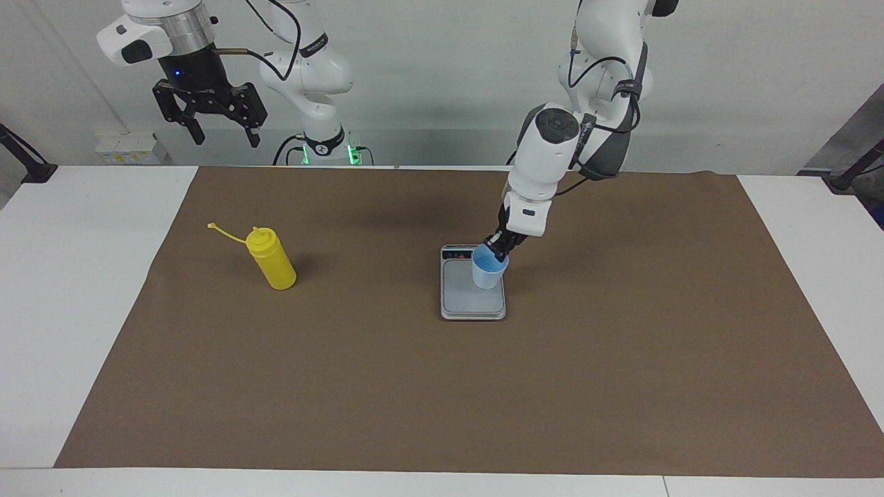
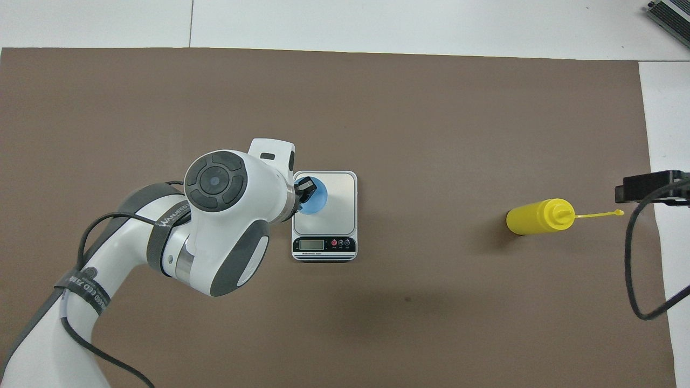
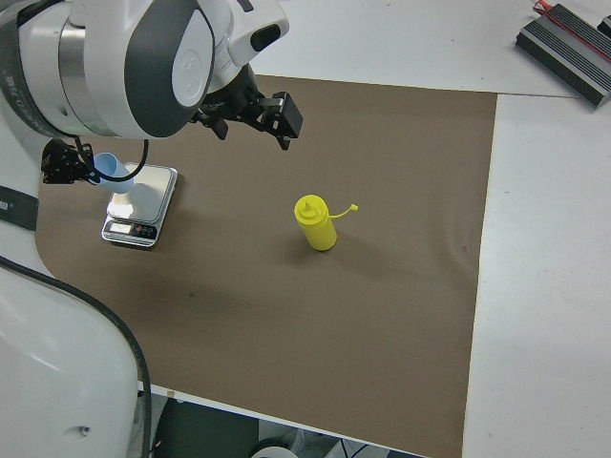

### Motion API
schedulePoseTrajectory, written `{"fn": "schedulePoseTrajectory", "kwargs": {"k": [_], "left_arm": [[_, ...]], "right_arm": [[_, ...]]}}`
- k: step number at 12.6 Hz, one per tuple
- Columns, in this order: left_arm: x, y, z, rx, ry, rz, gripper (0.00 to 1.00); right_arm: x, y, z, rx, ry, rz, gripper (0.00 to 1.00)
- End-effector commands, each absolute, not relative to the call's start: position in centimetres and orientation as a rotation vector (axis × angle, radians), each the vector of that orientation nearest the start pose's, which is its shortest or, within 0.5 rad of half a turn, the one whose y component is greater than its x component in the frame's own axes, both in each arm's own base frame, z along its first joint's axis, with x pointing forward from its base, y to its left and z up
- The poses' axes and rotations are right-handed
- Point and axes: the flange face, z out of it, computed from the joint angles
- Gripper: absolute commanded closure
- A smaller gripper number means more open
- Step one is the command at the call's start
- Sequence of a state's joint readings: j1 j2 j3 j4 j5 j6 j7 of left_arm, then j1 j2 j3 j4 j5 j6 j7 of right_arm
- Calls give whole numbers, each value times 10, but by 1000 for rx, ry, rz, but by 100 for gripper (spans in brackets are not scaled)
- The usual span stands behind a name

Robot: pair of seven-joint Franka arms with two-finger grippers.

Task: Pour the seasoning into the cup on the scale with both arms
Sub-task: 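Carry the blue cup with the left gripper onto the scale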

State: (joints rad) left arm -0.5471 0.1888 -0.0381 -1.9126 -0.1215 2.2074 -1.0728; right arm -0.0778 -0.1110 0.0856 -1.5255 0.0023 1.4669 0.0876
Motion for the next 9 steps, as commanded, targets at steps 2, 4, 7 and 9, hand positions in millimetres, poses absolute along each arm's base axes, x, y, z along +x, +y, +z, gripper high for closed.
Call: {"fn": "schedulePoseTrajectory", "kwargs": {"k": [2, 4, 7, 9], "left_arm": [[519, -361, 386, -3159, -931, 14, 100], [518, -360, 383, -3145, -916, 20, 100], [519, -358, 384, -3143, -896, 12, 79], [523, -356, 390, -3132, -897, 29, 43]], "right_arm": [[502, 3, 698, -3138, 92, -71, 0], [501, 3, 697, -3139, 92, -57, 0], [494, 3, 694, -3141, 90, 20, 0], [494, 3, 694, -3141, 92, 20, 0]]}}
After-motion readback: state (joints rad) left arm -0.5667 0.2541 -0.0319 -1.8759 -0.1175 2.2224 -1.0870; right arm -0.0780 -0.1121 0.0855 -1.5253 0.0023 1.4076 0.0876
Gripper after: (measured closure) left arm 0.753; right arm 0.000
